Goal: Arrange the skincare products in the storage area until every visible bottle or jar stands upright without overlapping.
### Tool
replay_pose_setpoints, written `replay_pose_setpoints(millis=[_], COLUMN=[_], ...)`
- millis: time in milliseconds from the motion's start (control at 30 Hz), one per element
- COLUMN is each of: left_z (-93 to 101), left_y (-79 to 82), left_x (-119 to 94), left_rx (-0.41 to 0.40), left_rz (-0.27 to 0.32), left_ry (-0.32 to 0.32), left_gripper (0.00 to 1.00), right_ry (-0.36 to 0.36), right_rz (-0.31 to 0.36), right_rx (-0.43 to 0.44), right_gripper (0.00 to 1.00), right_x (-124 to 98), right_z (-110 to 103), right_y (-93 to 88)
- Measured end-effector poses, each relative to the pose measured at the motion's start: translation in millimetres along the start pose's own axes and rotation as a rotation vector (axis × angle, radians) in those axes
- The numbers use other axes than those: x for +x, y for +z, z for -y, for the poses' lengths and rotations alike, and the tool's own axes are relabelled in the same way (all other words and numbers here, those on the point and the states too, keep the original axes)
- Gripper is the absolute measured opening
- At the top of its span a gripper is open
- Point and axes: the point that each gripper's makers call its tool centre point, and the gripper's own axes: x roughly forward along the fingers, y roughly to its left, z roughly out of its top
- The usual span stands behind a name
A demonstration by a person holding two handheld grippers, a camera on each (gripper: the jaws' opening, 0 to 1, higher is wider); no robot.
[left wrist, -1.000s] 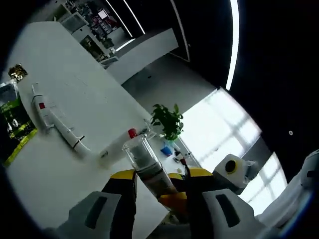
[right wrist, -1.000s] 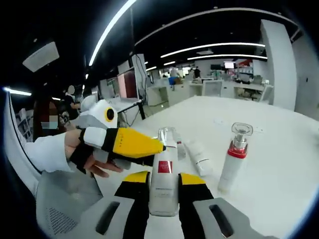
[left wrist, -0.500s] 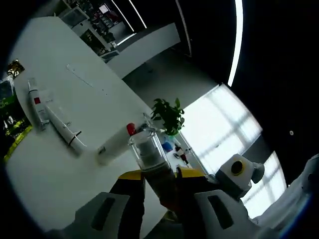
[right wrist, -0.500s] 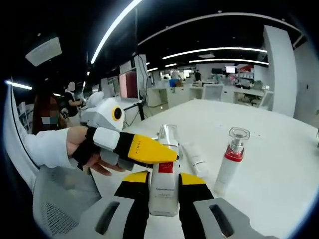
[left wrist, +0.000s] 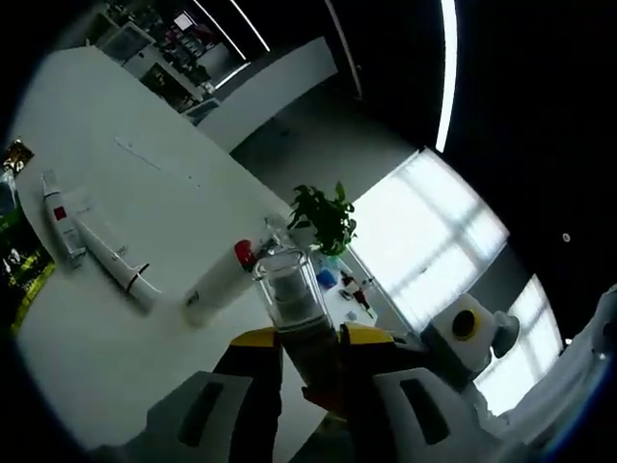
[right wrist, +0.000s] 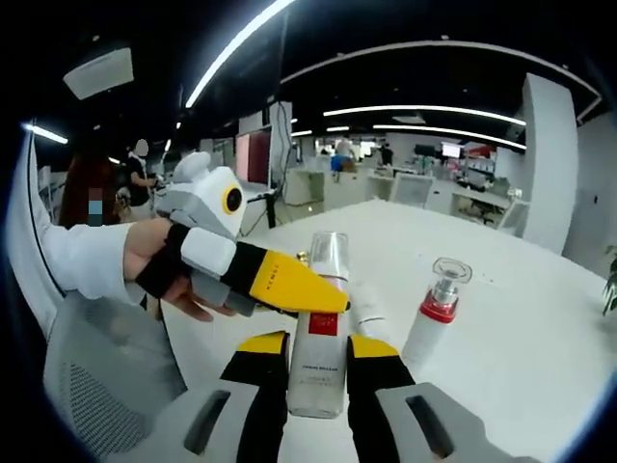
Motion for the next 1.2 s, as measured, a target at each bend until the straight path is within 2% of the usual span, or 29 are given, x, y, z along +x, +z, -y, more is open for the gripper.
replay_pose_setpoints(millis=[267,467,600,667,733,833,933,1033,1133,1200], left_z=[-3.0,-10.8,-18.2,-20.7,-24.5,-29.9,-34.6,-31.1,-27.8,-23.3], left_y=[0.3,8.0,8.3,6.9,3.6,-0.3,-5.4,-9.2,-16.9,-24.0], left_x=[1.3,-1.7,-2.0,-1.1,0.2,3.1,7.0,11.0,13.8,15.6], left_rx=[-0.006,0.049,0.187,0.231,0.274,0.362,0.443,0.523,0.637,0.647], left_rz=[-0.002,0.016,-0.014,-0.031,-0.060,-0.090,-0.124,-0.138,-0.160,-0.178], left_ry=[0.012,0.047,0.095,0.112,0.130,0.155,0.165,0.154,0.133,0.116], left_gripper=[0.17,0.16,0.16,0.16,0.16,0.16,0.16,0.16,0.16,0.16], right_ry=[-0.019,-0.031,-0.039,-0.047,-0.049,-0.071,-0.066,-0.089,-0.094,-0.083], right_rz=[-0.013,-0.040,-0.050,-0.052,-0.057,-0.040,-0.002,0.006,0.029,0.049], right_rx=[-0.045,-0.025,0.005,0.016,0.024,0.042,0.101,0.111,0.132,0.152], right_gripper=[0.15,0.13,0.15,0.15,0.11,0.09,0.10,0.09,0.09,0.09], right_x=[0.8,-2.5,-6.2,-8.4,-10.8,-16.0,-18.4,-20.8,-21.6,-21.4], right_z=[2.7,7.9,10.8,12.6,12.7,17.7,20.2,25.7,27.0,25.5], right_y=[-4.0,-15.0,-20.1,-21.8,-23.0,-20.5,-14.3,-11.2,-6.6,-3.1])
